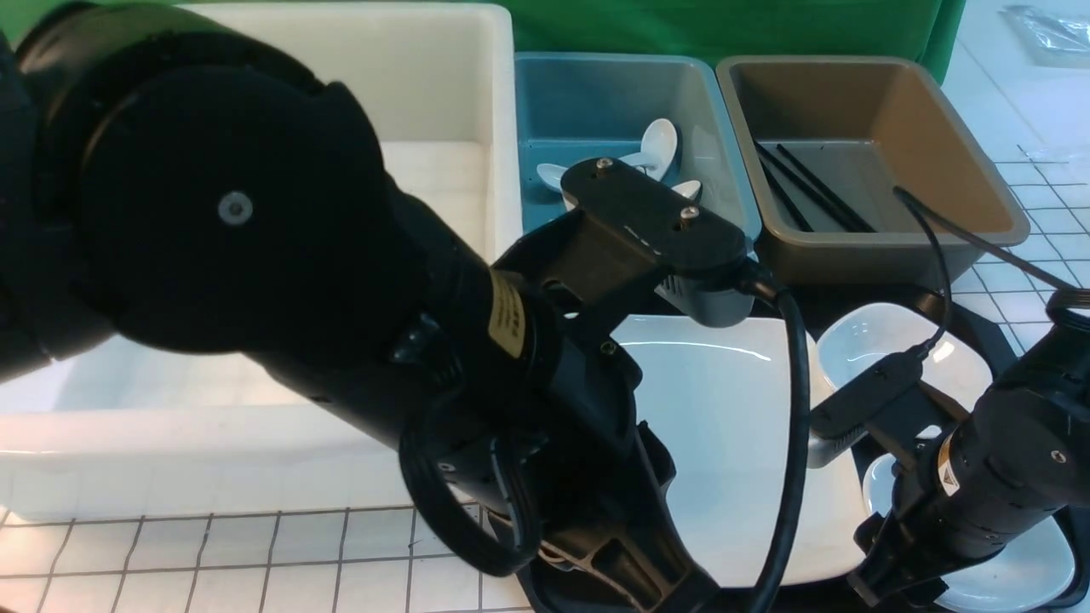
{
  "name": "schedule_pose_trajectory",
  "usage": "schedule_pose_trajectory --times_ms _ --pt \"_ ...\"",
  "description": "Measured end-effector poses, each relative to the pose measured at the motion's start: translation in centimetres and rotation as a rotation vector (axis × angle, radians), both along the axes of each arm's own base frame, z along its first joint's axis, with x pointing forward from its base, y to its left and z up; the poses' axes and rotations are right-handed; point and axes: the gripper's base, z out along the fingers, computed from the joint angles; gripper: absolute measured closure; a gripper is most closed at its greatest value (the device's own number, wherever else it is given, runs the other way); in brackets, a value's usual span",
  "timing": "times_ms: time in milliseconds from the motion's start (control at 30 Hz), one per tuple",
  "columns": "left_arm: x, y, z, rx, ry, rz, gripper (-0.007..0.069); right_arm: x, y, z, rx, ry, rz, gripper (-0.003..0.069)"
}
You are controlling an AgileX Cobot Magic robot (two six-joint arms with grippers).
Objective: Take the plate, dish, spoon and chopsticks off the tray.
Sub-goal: Use the right arm to grab a small plate from the dinner plate, then use the right arm to put the small plate into the large storage box on the left
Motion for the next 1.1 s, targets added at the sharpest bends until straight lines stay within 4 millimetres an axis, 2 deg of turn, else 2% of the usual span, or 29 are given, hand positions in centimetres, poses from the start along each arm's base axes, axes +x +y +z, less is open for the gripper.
schedule_pose_trajectory --times_ms 367,533,667,800,867,900,933,967,1100 --pt "0.0 0.0 0.0 -0.003 0.010 0.014 0.0641 0.2 0.0 -0.7 -0.016 0.016 -0.004 0.0292" --pt "0.0 0.0 0.0 -0.003 0.013 0.018 0.0641 0.2 -0.1 -1.0 -0.045 0.036 0.018 0.0466" --pt "0.0 0.0 0.0 -0.004 0.017 0.023 0.0641 0.1 -0.2 -0.6 -0.056 0.035 0.026 0.0475" --pt "0.0 0.0 0.0 -0.003 0.018 0.027 0.0641 0.1 -0.4 1.4 -0.066 0.015 0.016 0.0543" --pt "0.1 0.1 0.0 0.004 0.009 0.033 0.0641 -0.1 -0.6 4.0 -0.056 -0.015 -0.006 0.0588" --pt "0.2 0.1 0.0 0.005 0.003 0.044 0.0641 -0.4 -0.8 5.5 -0.040 -0.044 -0.015 0.0589" --pt "0.2 0.1 0.0 0.005 -0.001 0.047 0.0641 -0.5 -0.8 5.7 -0.040 -0.046 -0.016 0.0589" --pt "0.4 0.1 0.0 0.003 -0.013 0.066 0.0641 -0.7 -0.9 7.6 -0.015 -0.094 -0.021 0.0589" --pt "0.9 0.2 0.1 -0.001 -0.051 0.107 0.0641 -1.2 -1.3 12.4 0.051 -0.230 -0.020 0.0589"
